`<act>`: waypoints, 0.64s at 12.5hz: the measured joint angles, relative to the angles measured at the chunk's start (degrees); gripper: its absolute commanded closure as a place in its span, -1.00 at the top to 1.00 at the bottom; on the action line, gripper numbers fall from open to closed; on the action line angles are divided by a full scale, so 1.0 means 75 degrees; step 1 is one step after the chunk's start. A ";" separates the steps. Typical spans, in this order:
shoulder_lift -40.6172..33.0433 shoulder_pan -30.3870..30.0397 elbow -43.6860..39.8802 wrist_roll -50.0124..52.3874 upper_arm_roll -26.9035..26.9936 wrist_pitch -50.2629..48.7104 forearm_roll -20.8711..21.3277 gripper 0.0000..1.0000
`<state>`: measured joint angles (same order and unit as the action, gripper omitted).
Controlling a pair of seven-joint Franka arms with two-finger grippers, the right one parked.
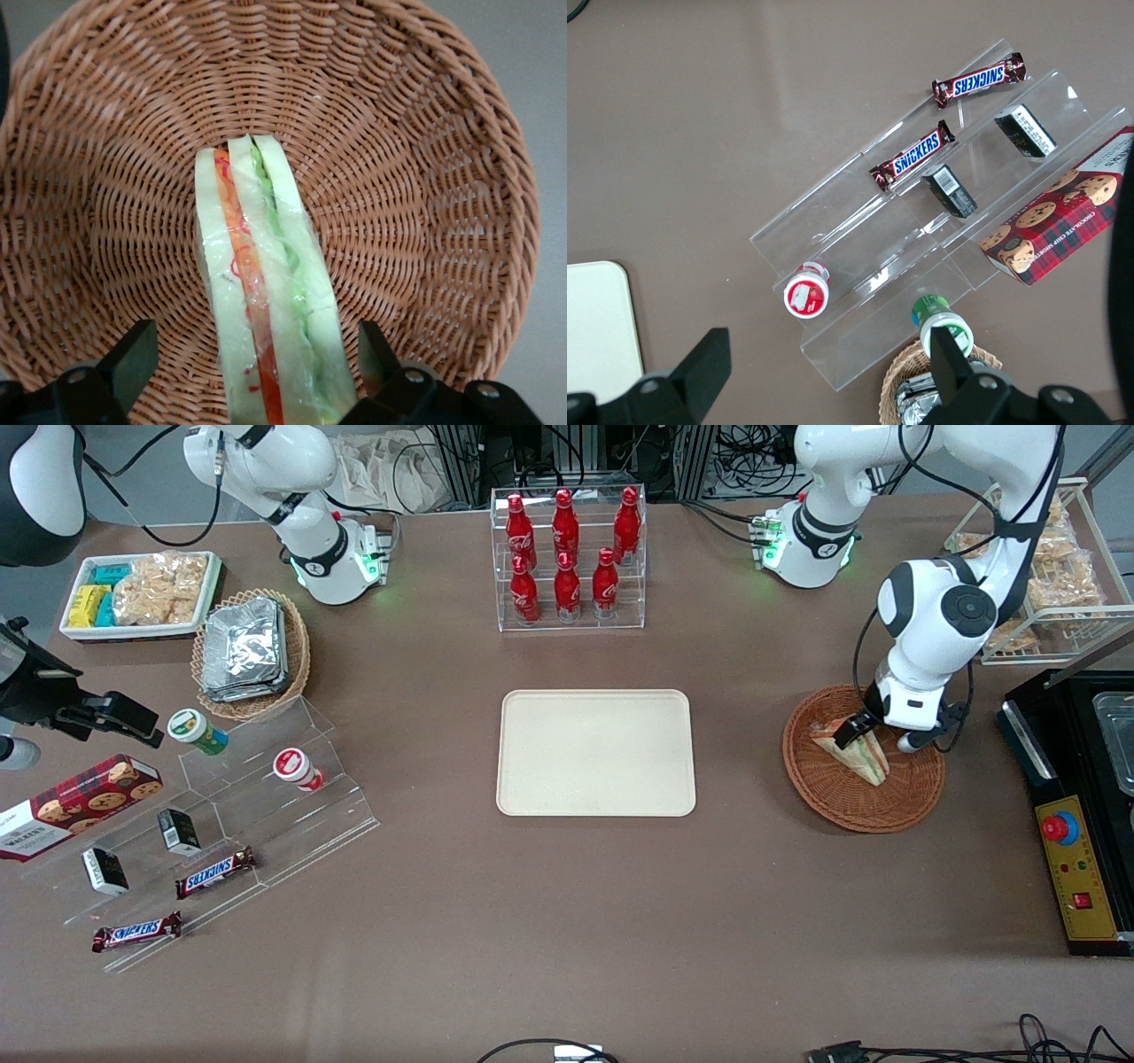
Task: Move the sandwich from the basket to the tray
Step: 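Lower the open left gripper around the sandwich in the basket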
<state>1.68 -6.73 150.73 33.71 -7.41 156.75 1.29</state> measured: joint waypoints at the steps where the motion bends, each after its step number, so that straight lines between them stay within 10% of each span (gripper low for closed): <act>1: 0.0052 0.0000 0.0000 0.0012 0.0000 0.0014 0.0000 -0.01; 3: 0.0116 0.0000 0.0000 0.0053 0.0000 0.0025 0.0000 -1.00; 8: 0.0113 0.0002 -0.0013 0.0078 -0.0001 0.0104 0.0000 -1.00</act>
<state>2.52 -6.71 150.63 34.29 -7.41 157.53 1.29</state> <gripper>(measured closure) 0.648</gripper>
